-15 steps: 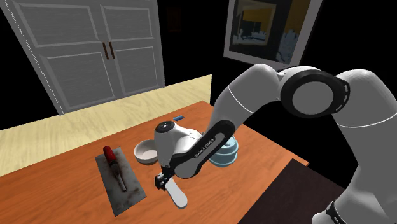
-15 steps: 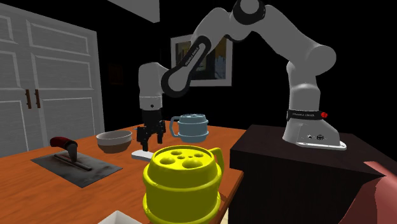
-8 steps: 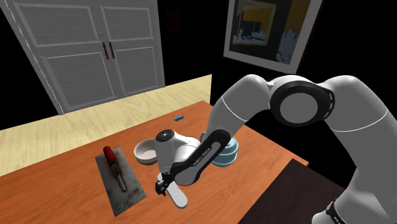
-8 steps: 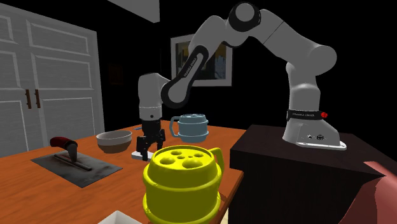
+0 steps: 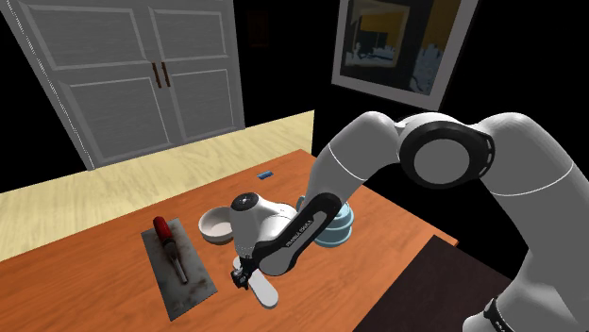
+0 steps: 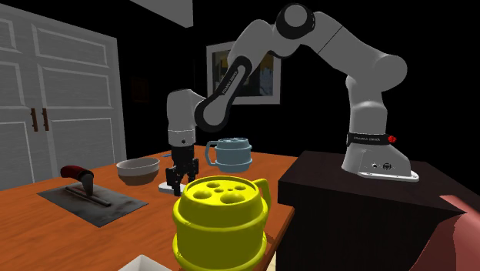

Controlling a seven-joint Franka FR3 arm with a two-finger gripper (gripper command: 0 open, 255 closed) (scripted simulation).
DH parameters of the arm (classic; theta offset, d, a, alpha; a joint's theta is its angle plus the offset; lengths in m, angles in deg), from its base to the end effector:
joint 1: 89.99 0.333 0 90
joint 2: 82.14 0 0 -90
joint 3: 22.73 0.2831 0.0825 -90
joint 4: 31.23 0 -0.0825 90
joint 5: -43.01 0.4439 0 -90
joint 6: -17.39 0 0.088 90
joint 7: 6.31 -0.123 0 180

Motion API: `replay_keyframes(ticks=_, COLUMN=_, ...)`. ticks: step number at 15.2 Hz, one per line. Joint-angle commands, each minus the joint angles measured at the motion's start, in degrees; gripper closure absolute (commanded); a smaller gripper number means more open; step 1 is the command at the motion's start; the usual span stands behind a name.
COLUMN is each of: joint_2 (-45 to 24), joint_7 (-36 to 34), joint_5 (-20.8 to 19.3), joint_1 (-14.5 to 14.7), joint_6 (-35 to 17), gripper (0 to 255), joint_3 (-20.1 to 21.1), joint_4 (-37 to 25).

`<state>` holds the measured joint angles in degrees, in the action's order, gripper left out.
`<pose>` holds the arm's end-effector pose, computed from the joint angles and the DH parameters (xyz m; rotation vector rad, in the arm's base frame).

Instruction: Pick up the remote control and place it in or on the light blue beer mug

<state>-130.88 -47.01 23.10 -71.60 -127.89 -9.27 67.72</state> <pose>0.5610 0.3550 0.0142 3.1230 0.0882 0.0135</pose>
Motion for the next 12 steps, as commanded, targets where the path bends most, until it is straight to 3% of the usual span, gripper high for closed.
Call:
replay_keyframes(ticks=1, joint_2=0.0, joint_7=0.0, joint_5=0.0, joint_1=0.0, joint_6=0.0, gripper=255, joint_3=0.0, joint_4=0.0)
replay_keyframes(ticks=12, joint_2=2.0, joint_7=0.3, joint_5=0.4, joint_1=-0.4, joint_6=1.1, gripper=255, joint_3=0.6, joint_4=0.9)
